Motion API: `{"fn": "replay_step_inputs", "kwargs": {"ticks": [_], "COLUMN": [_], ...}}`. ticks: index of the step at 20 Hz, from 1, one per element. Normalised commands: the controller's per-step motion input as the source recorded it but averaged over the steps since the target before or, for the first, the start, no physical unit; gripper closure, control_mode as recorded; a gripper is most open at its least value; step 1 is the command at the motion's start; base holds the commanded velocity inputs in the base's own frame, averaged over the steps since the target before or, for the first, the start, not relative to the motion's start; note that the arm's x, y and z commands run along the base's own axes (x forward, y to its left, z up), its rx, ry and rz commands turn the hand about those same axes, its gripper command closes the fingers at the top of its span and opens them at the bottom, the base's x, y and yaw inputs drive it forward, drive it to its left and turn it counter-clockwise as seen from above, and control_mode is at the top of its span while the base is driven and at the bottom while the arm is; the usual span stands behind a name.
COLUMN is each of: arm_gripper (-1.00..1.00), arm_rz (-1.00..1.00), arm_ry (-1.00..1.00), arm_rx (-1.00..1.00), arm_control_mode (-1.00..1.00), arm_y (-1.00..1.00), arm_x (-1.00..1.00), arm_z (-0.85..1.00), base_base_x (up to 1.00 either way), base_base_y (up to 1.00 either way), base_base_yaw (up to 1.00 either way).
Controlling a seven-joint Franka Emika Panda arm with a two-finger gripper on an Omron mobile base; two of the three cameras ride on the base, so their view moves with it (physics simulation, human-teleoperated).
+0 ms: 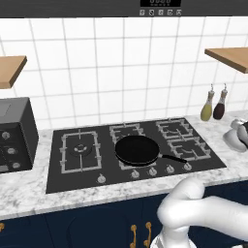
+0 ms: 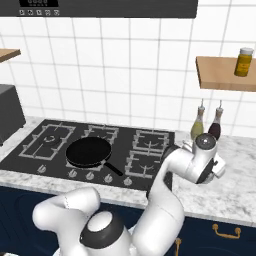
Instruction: Pick the kettle from the counter and place it on a stove burner. Then turn the burner on.
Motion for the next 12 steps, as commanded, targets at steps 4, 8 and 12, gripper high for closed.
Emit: {"fn": "replay_step_inputs", "kwargs": {"ticks": [4,8,12], "arm_gripper": [1.0,1.0,1.0], "arm_rz": [0.14,0.13,0.13], "arm_ry": [-0.01,0.0,0.02], "arm_rx": [-0.13,-0.13,-0.11], "arm_control_mode": [-1.0,-1.0,-1.0], "arm_y": [0.43,0.37,0.42], "arm_x": [-0.51,-0.48,-0.31], "arm_z": [0.75,0.79,0.4], "base_base_x": [0.0,0.0,0.0], "base_base_y": [0.0,0.0,0.0], "base_base_yaw": [0.0,0.0,0.0]}}
